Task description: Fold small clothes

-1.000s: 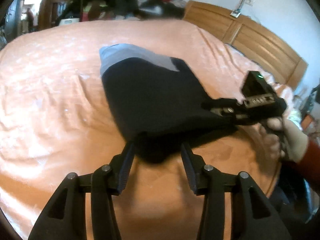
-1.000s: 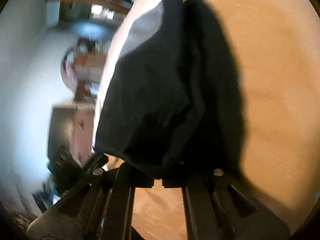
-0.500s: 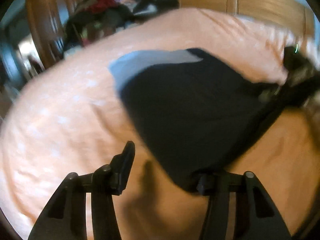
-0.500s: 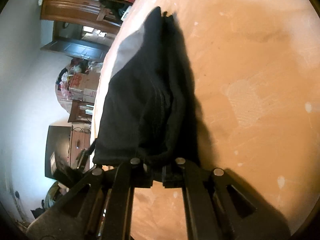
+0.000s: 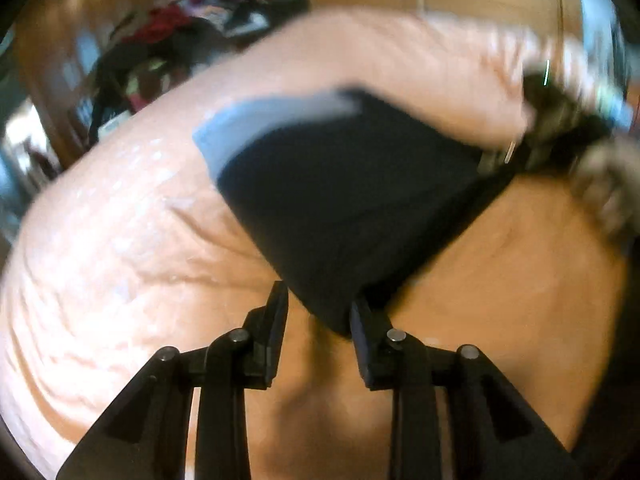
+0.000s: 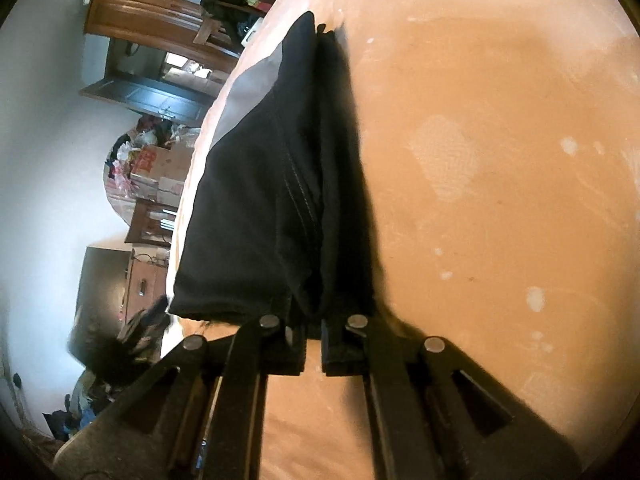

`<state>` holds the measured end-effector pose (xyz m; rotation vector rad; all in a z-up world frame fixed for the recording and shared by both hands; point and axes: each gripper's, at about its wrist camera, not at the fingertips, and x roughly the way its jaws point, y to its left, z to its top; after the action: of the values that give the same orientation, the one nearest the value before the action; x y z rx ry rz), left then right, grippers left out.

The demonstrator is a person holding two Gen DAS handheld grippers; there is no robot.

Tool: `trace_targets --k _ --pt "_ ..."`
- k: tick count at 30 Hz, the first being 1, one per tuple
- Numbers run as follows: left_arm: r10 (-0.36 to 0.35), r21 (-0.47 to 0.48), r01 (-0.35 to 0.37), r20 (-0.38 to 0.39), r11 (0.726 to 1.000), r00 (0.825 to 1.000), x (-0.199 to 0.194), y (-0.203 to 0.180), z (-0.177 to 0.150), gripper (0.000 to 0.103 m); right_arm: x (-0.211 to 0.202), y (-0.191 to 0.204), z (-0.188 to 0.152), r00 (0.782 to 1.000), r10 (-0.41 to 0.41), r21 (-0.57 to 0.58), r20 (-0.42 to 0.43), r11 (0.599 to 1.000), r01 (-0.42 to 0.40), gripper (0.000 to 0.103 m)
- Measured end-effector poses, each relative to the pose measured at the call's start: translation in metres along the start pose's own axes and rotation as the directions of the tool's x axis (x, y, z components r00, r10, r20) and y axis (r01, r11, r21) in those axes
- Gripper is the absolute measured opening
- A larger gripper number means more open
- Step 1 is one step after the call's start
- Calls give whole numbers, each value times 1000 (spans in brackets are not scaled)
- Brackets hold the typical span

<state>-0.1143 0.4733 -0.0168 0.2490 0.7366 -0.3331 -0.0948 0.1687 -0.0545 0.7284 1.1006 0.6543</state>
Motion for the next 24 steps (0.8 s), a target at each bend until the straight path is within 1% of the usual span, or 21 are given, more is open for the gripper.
trace_targets --k 1,2,4,5,6,7,8,9,10,11,12,14,15,16,18,19,20,21,22,23,24 --pt "-19 -41 21 44 999 999 -14 5 0 35 1 -2 0 1000 6 -2 4 1000 -6 1" --pt "-39 -107 51 106 993 994 -31 15 2 34 2 -3 0 1000 4 -5 5 1000 -4 1" --pt "-33 -170 65 185 983 982 -47 28 9 34 1 -6 0 1000 12 -3 7 1000 -12 1" --pt "-27 -189 68 212 980 977 -50 33 14 34 1 -5 0 1000 17 -3 8 1000 -17 1" --pt "-30 -195 73 216 978 976 -46 37 18 35 1 -6 -1 1000 19 -6 9 1000 -18 1" --pt "-32 -189 72 205 979 978 -32 44 25 35 1 -5 -3 1000 18 -8 11 1000 -18 1" --pt "-29 -166 60 182 984 983 -16 42 26 35 0 -5 -5 1000 18 -10 13 1000 -18 1" --pt "-34 -125 51 135 991 990 2 36 26 35 -2 -6 -8 1000 19 -13 16 1000 -19 1" --pt "-42 -55 43 30 998 999 33 25 18 35 -2 -7 -9 1000 24 -16 14 1000 -24 0" --pt "-23 36 26 -93 999 995 71 12 1 35 -2 -6 -9 1000 22 -26 17 999 -22 0" --pt "-15 55 19 -69 998 998 74 11 -2 35 -2 -7 -10 1000 23 -34 20 999 -22 0" --pt "-82 -3 82 -104 997 991 66 25 15 36 -3 -9 -11 999 34 -39 26 999 -33 0" --pt "-104 -29 101 -100 994 990 60 32 20 33 -3 -10 -11 999 39 -46 29 998 -37 0" --pt "-123 -60 119 -67 991 990 47 41 27 31 -3 -10 -12 999 43 -53 32 998 -41 0" --pt "-105 -76 107 29 991 994 21 53 45 30 -4 -12 -12 998 56 -66 40 996 -54 0" --pt "-100 -87 107 83 990 992 12 61 56 30 -4 -12 -13 997 59 -68 43 996 -56 0" --pt "-78 -102 95 155 990 985 3 70 70 30 -4 -11 -13 997 60 -71 45 996 -57 0" --pt "-54 -106 76 194 991 979 3 76 80 32 -5 -11 -14 997 62 -72 47 996 -59 0" --pt "-40 -115 66 212 991 976 8 83 89 33 -6 -10 -15 997 67 -73 47 995 -64 0" --pt "-43 -133 72 209 989 977 24 93 102 33 -6 -10 -15 996 70 -73 46 995 -67 0" --pt "-44 -137 73 201 988 979 39 97 108 33 -6 -10 -15 996 73 -74 46 995 -69 0"
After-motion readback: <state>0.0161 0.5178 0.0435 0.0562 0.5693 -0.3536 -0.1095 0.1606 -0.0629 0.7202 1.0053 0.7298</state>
